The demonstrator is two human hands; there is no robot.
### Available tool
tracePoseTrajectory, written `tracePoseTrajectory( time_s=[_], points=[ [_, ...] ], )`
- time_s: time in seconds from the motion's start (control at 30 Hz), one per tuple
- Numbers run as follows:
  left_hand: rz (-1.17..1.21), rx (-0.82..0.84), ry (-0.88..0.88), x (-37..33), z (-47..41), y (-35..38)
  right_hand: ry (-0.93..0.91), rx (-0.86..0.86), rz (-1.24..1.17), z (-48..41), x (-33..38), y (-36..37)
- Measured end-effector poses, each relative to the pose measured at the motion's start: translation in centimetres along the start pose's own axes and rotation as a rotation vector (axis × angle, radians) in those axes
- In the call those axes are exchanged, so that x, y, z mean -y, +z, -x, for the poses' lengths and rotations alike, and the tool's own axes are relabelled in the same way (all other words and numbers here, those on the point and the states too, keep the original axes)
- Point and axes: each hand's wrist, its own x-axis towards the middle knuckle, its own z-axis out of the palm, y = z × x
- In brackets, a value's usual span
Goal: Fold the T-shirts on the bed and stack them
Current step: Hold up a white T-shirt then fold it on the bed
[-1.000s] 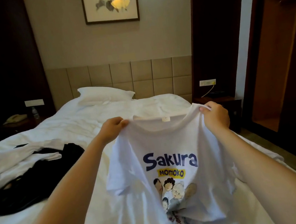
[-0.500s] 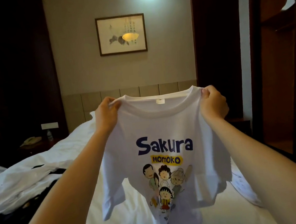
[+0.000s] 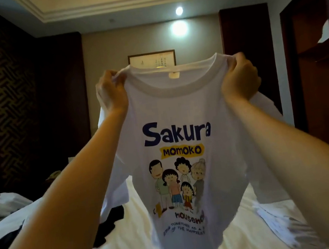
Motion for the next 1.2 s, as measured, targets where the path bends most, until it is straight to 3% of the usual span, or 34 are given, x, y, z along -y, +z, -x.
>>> tracePoseTrajectory(
  time_s=[0.13, 0.4, 0.53, 0.97, 1.2],
  points=[
    [-0.057, 0.004, -0.003, -0.3, -0.8, -0.7, -0.023, 0.025, 0.077, 0.1, 0.9, -0.9],
    [-0.326, 0.260, -0.116, 8.0, 5.3, -0.5, -0.005, 0.268, 0.265, 6.5, -4.6, 3.3],
    [-0.460, 0.410, -0.218, 13.8, 8.3, 0.8, 0.036, 0.396, 0.340, 10.4, -8.0, 7.7],
    [-0.716, 0.713, -0.281, 32.8, 17.9, 8.8, 0.127, 0.724, 0.555, 22.7, -21.4, 23.0],
    [-0.812, 0.795, -0.256, 42.9, 22.8, 14.3, 0.014, 0.835, 0.655, 26.6, -29.2, 31.5]
  ],
)
